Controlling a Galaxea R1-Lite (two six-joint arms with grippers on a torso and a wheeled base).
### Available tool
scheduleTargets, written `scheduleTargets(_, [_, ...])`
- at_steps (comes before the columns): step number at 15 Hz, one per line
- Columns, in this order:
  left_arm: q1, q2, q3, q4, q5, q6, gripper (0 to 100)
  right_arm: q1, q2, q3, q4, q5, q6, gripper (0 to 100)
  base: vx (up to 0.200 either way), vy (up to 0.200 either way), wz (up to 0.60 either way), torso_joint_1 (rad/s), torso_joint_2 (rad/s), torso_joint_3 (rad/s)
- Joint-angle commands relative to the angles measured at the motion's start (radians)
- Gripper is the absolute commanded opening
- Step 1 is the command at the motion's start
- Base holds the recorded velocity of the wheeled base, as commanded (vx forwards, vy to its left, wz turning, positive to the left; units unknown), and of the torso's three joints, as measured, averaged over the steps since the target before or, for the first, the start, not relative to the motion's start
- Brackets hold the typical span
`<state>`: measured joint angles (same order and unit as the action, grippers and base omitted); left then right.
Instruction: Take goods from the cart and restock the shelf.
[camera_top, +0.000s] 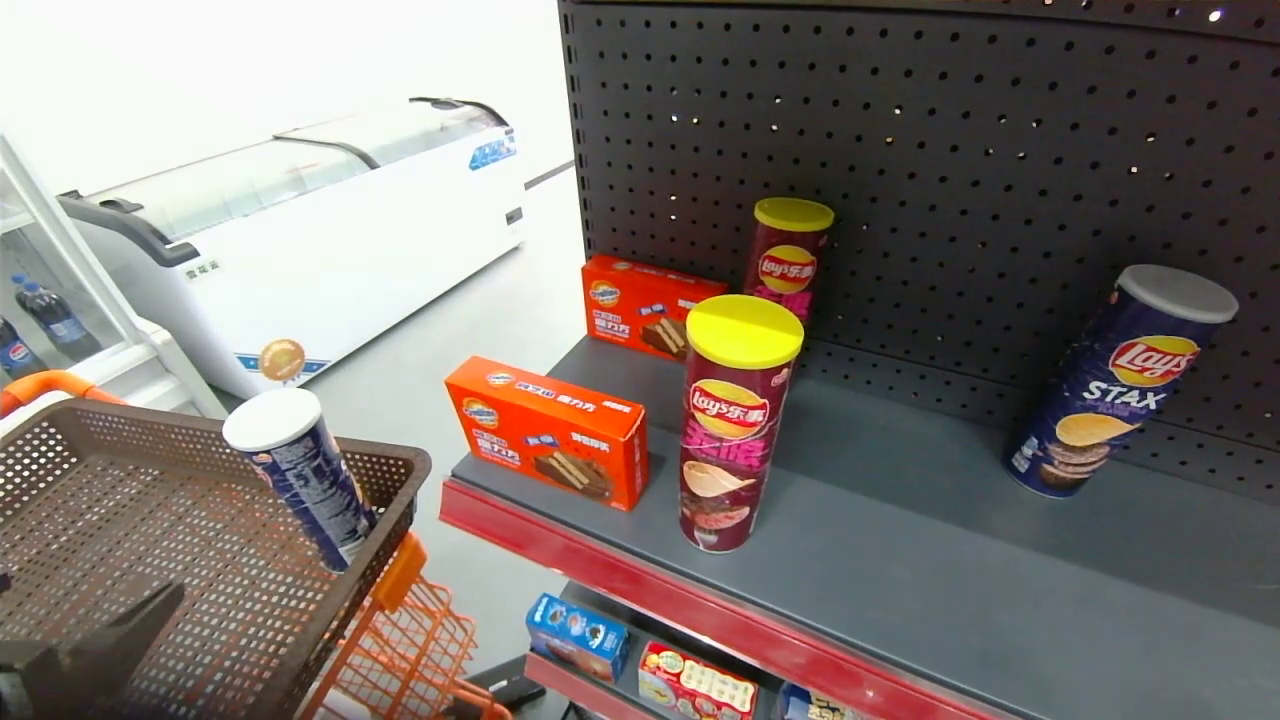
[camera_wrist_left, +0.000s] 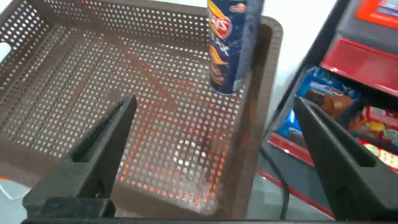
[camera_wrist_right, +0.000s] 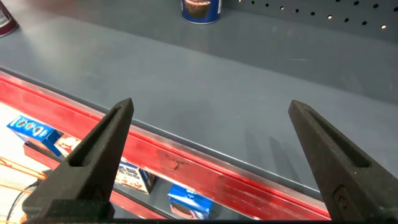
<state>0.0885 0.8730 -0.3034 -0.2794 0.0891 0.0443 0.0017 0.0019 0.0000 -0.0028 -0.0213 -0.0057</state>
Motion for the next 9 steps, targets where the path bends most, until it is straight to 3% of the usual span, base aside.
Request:
scheduleTargets(1, [0.106,0.297,-0.057,-0.107,-0.054,-0.001,100,0.0,0.001,0.0,0.0,0.0,0.0,100,0.0,0.0,0.0,0.0,0.0,0.0])
scheduleTargets(3, [0.103,0.432,-0.06,-0.251,-0.057,-0.001,100,0.0,0.001,0.0,0.0,0.0,0.0,100,0.0,0.0,0.0,0.0,0.0,0.0])
scheduleTargets(7, [0.059,0.689,0.092,-0.727,-0.06,-0.003,100,0.0,0.001,0.0,0.0,0.0,0.0,100,0.0,0.0,0.0,0.0,0.0,0.0])
scheduleTargets(9, [0.025,0.753,0.13,-0.856,-0.062,-0.017,100,0.0,0.001,0.0,0.0,0.0,0.0,100,0.0,0.0,0.0,0.0,0.0,0.0])
